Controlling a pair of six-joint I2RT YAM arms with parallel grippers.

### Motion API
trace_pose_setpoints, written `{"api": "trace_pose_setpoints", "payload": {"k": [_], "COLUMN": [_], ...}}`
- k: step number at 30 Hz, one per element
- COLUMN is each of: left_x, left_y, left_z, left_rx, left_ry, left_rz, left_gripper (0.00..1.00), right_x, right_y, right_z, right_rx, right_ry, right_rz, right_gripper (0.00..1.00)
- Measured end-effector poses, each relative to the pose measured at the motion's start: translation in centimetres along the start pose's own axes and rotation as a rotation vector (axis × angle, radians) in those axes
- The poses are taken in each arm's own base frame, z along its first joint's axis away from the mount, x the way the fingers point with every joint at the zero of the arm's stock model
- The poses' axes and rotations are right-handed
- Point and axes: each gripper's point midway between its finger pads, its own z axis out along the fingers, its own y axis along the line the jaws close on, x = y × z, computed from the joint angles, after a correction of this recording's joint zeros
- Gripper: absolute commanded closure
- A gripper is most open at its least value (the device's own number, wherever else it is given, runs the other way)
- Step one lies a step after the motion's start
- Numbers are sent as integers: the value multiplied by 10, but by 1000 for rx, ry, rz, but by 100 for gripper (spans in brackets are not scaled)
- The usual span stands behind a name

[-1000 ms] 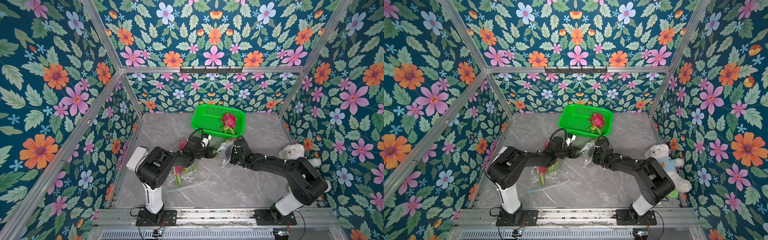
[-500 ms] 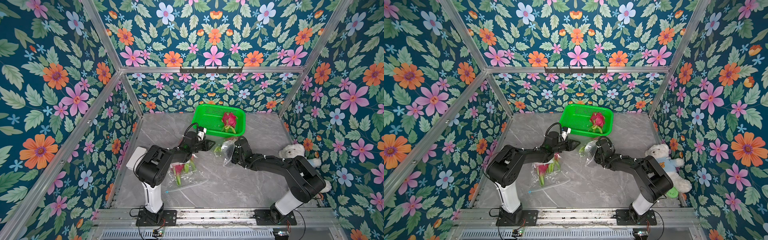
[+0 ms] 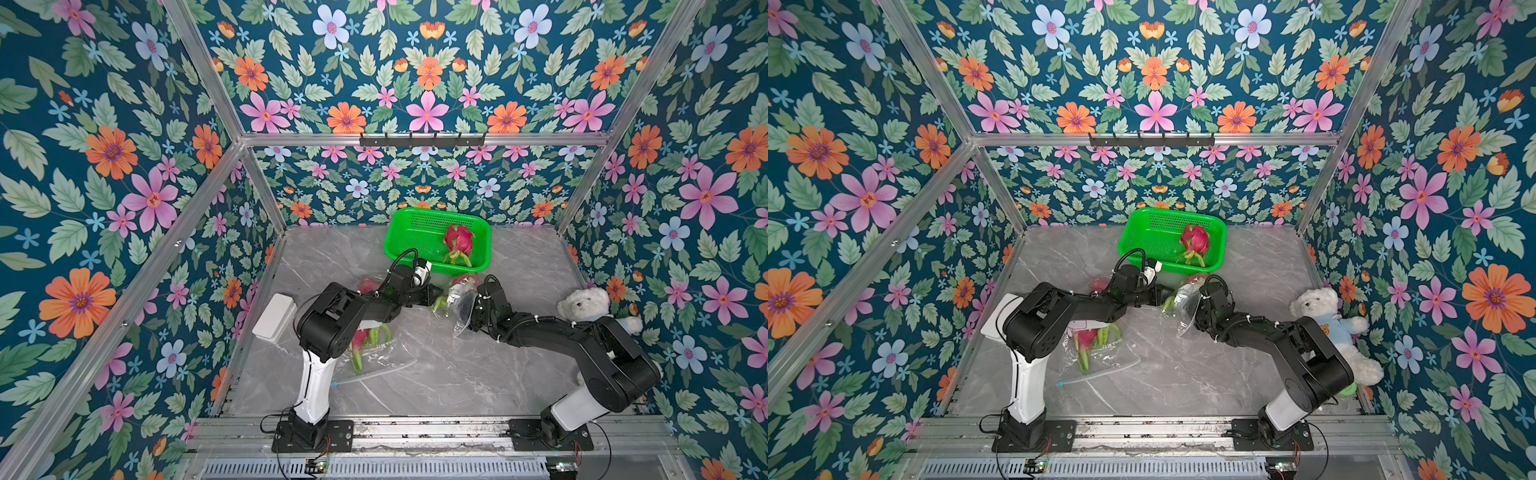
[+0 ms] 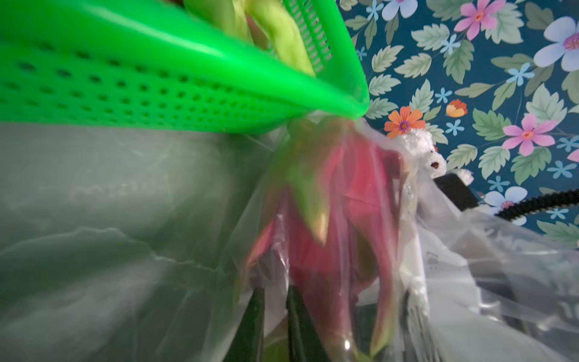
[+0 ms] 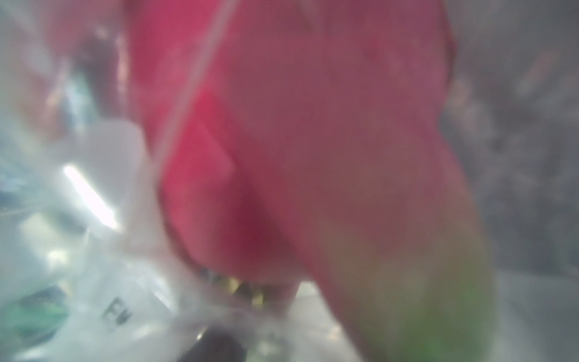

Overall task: Open the zip-top bag and take out the dragon fruit
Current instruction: Pick up the dragon fruit from the zipper food storage bag.

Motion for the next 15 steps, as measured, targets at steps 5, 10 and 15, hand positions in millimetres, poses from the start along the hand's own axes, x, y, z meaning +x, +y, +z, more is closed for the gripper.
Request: {"api": "trace_pose_setpoints", "payload": {"k": [5, 10, 15], "left_x": [19, 31, 30], "left_y": [-14, -17, -14], "left_z": [9, 9, 9], "left_rx": [16, 19, -15], "left_ry": [50, 73, 54], "left_rz": [5, -15, -39], "left_gripper": [93, 94, 93], "right_x": [-1, 0, 0], "right_y": [0, -2, 1], "right_z": [3, 14, 31], "right_rx": [-10, -17, -59], "right_ry": [7, 20, 31], "right_rz": [-1, -5, -13], "right_gripper": [45, 45, 59]}}
